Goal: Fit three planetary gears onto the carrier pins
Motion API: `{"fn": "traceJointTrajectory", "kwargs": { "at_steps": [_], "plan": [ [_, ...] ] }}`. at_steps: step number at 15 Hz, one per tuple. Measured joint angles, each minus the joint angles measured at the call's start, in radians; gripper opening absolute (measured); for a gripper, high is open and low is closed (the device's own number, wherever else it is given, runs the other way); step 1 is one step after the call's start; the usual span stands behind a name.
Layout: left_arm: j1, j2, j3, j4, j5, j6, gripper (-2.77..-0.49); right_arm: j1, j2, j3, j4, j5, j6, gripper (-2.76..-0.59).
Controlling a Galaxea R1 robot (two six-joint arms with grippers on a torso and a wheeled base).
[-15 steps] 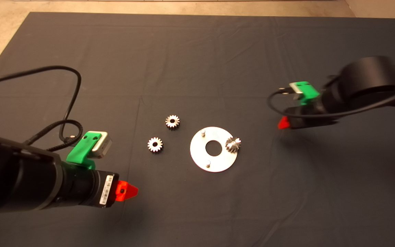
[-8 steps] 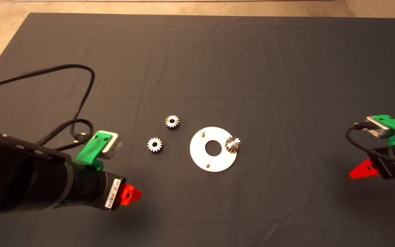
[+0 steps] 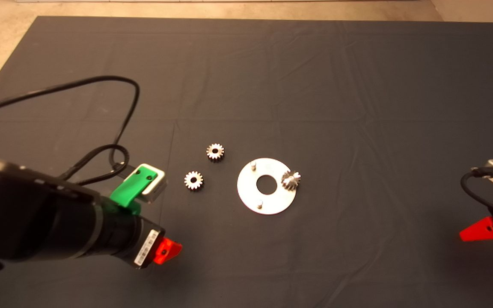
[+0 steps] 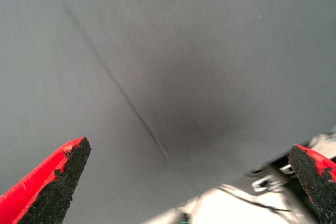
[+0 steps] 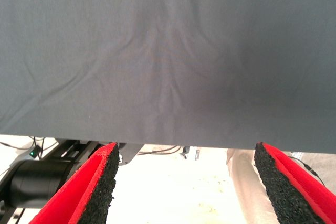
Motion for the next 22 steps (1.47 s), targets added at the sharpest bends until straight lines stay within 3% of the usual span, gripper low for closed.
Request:
{"fn": "traceJointTrajectory", "kwargs": {
  "at_steps": [2, 7, 9, 11, 12, 14, 18, 22],
  "plan": [
    [-0.001, 0.019, -0.063, 0.0, 0.001, 0.109, -0.51, 0.0, -0.006, 0.002, 0.001, 0.001, 0.002, -1.47],
    [-0.002, 0.073, -0.195, -0.001, 0.001, 0.301, -0.51, 0.002, -0.011, 0.007, 0.021, 0.001, 0.003, -1.47],
    [-0.002, 0.086, -0.246, 0.003, 0.001, 0.332, -0.51, 0.002, -0.011, 0.007, 0.025, 0.001, 0.003, -1.47],
    [-0.001, 0.087, -0.249, 0.01, 0.001, 0.336, -0.51, 0.002, -0.011, 0.008, 0.026, 0.001, 0.003, -1.47],
    [0.001, 0.084, -0.249, 0.036, 0.0, 0.334, -0.51, 0.002, -0.01, 0.008, 0.026, 0.001, 0.003, -1.47],
    [0.024, 0.072, -0.247, 0.123, 0.001, 0.317, -0.51, 0.002, -0.01, 0.008, 0.027, 0.001, 0.003, -1.47],
    [0.054, -0.006, -0.17, 0.222, -0.007, 0.236, -0.51, 0.002, -0.01, 0.008, 0.027, 0.001, 0.003, -1.47],
    [0.123, -0.065, -0.089, 0.284, -0.019, 0.228, -0.51, 0.002, -0.01, 0.009, 0.027, 0.001, 0.004, -1.47]
  ]
}}
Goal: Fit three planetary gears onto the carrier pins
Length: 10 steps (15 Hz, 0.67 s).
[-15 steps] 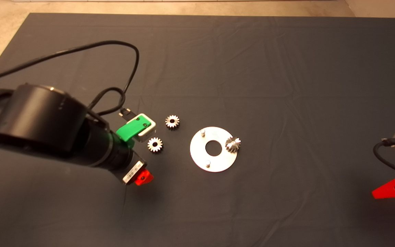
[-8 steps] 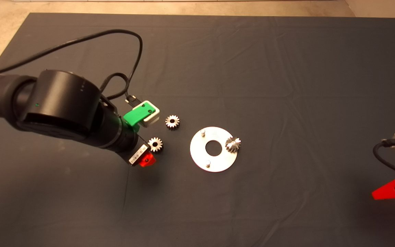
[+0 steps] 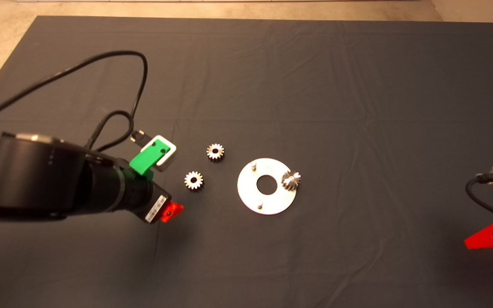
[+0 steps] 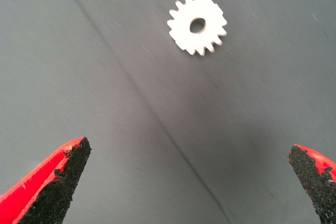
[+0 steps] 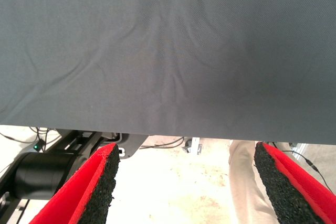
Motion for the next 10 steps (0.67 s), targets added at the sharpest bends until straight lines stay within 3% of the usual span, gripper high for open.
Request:
{"fn": "traceJointTrajectory", "kwargs": {
  "at_steps": [2, 5, 8, 10],
  "plan": [
    [0.031, 0.0, 0.007, 0.033, -0.002, 0.0, -0.51, 0.0, 0.0, 0.005, 0.0, 0.0, 0.0, -1.47],
    [0.033, 0.0, 0.011, 0.063, -0.023, -0.007, -0.51, 0.0, 0.004, 0.009, 0.003, 0.0, 0.0, -1.47],
    [0.038, 0.0, 0.011, 0.134, -0.048, -0.027, -0.51, 0.0, 0.031, 0.009, 0.004, 0.0, 0.001, -1.47],
    [0.077, 0.0, 0.011, 0.163, -0.066, -0.029, -0.51, 0.0, 0.034, 0.01, 0.004, 0.0, 0.002, -1.47]
  ]
}}
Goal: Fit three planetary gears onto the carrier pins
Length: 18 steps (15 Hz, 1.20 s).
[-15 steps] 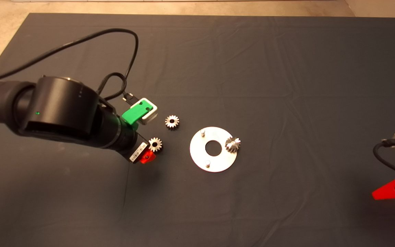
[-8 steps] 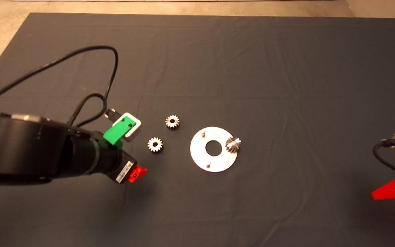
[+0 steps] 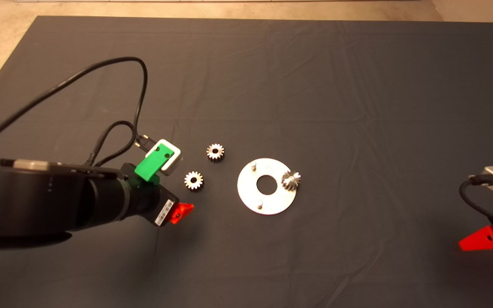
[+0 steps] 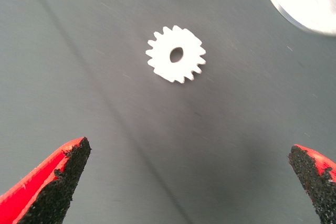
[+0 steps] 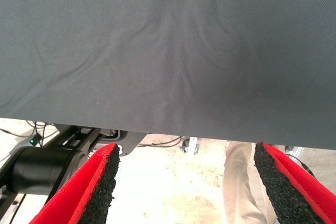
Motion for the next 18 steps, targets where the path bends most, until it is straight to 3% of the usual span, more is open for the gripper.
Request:
{"fn": "traceJointTrajectory", "kwargs": {
  "at_steps": [2, 5, 7, 9, 13, 18],
  "plan": [
    [0.045, 0.0, 0.0, 0.039, -0.021, 0.0, -0.51, 0.0, 0.004, 0.001, 0.001, 0.0, 0.0, -1.47],
    [0.105, 0.003, -0.001, 0.095, -0.028, 0.0, -0.51, 0.0, 0.008, 0.001, 0.001, 0.0, 0.0, -1.47],
    [0.125, 0.025, -0.028, 0.114, -0.039, 0.001, -0.51, 0.001, 0.01, 0.001, 0.001, 0.0, 0.0, -1.47],
    [0.125, 0.051, -0.063, 0.124, -0.054, 0.003, -0.51, 0.003, 0.011, 0.001, 0.002, 0.0, 0.001, -1.47],
    [0.128, 0.08, -0.116, 0.127, -0.067, 0.058, -0.51, 0.004, 0.01, 0.002, 0.002, 0.0, 0.001, -1.47],
    [0.128, 0.08, -0.165, 0.128, -0.099, 0.108, -0.51, 0.005, 0.01, 0.002, 0.003, 0.0, 0.001, -1.47]
  ]
}}
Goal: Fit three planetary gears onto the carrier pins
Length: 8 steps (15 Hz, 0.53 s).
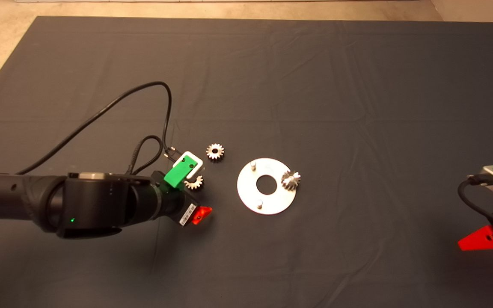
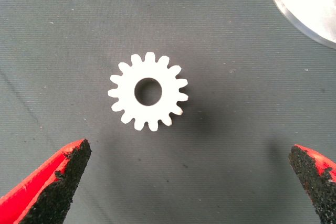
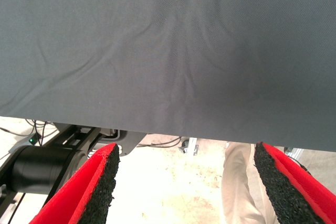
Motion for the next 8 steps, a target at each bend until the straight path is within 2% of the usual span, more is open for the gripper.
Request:
{"fn": "traceJointTrajectory", "kwargs": {
  "at_steps": [3, 5, 8],
  "plan": [
    [0.0, 0.0, -0.011, 0.0, -0.011, 0.003, -0.51, 0.0, 0.0, 0.0, 0.0, 0.0, 0.0, -1.47],
    [0.0, 0.001, -0.039, 0.0, -0.024, 0.028, -0.51, 0.0, 0.0, 0.0, 0.0, 0.0, 0.0, -1.47],
    [0.0, 0.028, -0.076, 0.0, -0.034, 0.041, -0.51, 0.0, 0.0, 0.0, 0.0, 0.0, 0.0, -1.47]
  ]
}}
